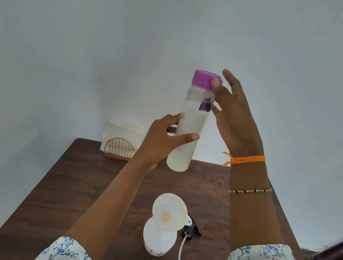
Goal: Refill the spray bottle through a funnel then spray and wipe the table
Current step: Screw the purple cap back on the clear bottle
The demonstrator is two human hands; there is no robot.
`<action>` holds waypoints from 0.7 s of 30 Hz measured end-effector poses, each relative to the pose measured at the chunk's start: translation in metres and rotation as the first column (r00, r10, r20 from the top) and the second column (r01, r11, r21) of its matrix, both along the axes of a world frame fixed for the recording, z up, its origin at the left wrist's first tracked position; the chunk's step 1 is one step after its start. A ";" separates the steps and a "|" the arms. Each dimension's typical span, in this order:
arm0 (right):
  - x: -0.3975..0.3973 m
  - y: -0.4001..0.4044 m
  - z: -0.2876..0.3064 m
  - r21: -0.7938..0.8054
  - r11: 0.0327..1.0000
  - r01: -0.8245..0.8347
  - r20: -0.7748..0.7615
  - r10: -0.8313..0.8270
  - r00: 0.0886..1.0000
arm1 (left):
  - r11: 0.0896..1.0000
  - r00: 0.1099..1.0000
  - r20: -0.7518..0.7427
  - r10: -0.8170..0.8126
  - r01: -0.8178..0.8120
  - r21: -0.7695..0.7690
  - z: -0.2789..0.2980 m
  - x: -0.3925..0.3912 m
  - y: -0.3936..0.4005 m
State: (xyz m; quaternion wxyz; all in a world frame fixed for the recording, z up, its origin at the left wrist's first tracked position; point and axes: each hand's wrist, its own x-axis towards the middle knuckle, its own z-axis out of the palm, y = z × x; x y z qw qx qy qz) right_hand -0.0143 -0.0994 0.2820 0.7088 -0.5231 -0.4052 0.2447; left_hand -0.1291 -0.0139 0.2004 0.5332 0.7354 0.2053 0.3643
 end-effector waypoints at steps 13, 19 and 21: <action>0.002 0.004 0.029 0.085 0.964 -0.252 0.136 0.239 0.961 | 0.944 0.952 0.022 -0.305 0.306 -0.121 0.026 -0.012 0.007; -0.004 0.006 0.021 0.066 0.990 -0.127 0.179 0.114 0.977 | 0.992 0.988 -0.088 -0.124 0.123 -0.019 0.024 -0.004 0.007; -0.009 0.008 0.019 0.061 0.994 -0.093 0.190 0.079 0.979 | 0.997 0.994 -0.083 -0.074 0.073 -0.013 0.022 0.000 0.002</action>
